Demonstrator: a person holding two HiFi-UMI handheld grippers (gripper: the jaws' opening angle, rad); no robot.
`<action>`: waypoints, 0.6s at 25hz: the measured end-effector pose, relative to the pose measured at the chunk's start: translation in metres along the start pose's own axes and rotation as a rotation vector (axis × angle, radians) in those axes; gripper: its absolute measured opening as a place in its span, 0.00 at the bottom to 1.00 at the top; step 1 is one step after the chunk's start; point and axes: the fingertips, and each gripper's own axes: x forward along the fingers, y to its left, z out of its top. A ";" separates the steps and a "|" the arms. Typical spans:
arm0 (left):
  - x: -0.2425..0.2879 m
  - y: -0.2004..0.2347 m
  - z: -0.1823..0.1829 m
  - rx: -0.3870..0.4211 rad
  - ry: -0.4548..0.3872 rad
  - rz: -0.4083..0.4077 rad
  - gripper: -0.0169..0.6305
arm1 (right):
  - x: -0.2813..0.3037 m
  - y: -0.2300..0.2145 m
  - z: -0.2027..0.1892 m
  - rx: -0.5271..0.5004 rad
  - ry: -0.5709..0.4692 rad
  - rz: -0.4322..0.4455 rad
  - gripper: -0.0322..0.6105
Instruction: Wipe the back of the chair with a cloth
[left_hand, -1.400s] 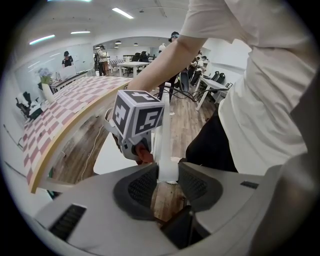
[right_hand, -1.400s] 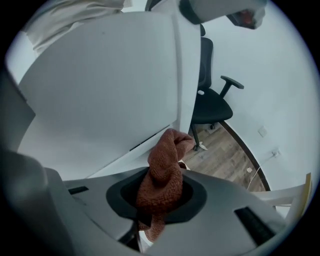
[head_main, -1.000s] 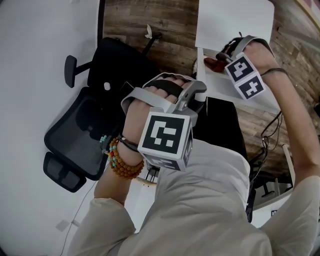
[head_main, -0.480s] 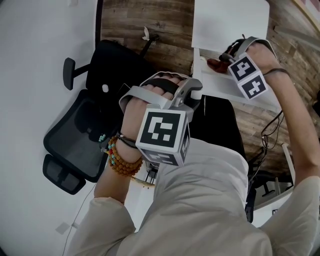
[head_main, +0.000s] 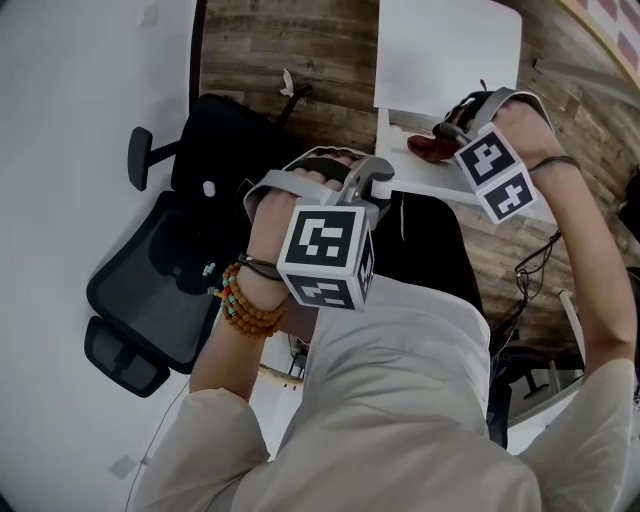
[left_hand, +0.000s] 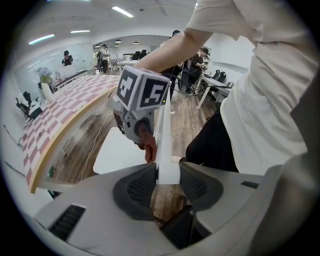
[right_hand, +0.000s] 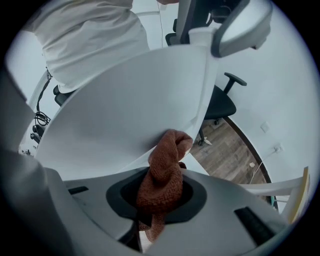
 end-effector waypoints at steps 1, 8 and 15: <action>0.001 0.000 0.000 0.000 0.002 -0.001 0.29 | -0.005 0.001 0.002 -0.001 0.002 -0.007 0.18; 0.003 -0.002 0.000 0.002 0.015 -0.025 0.29 | -0.042 0.011 0.014 -0.020 0.019 -0.036 0.18; 0.007 -0.001 0.001 0.010 0.037 -0.026 0.29 | -0.070 0.025 0.017 -0.036 0.048 -0.064 0.18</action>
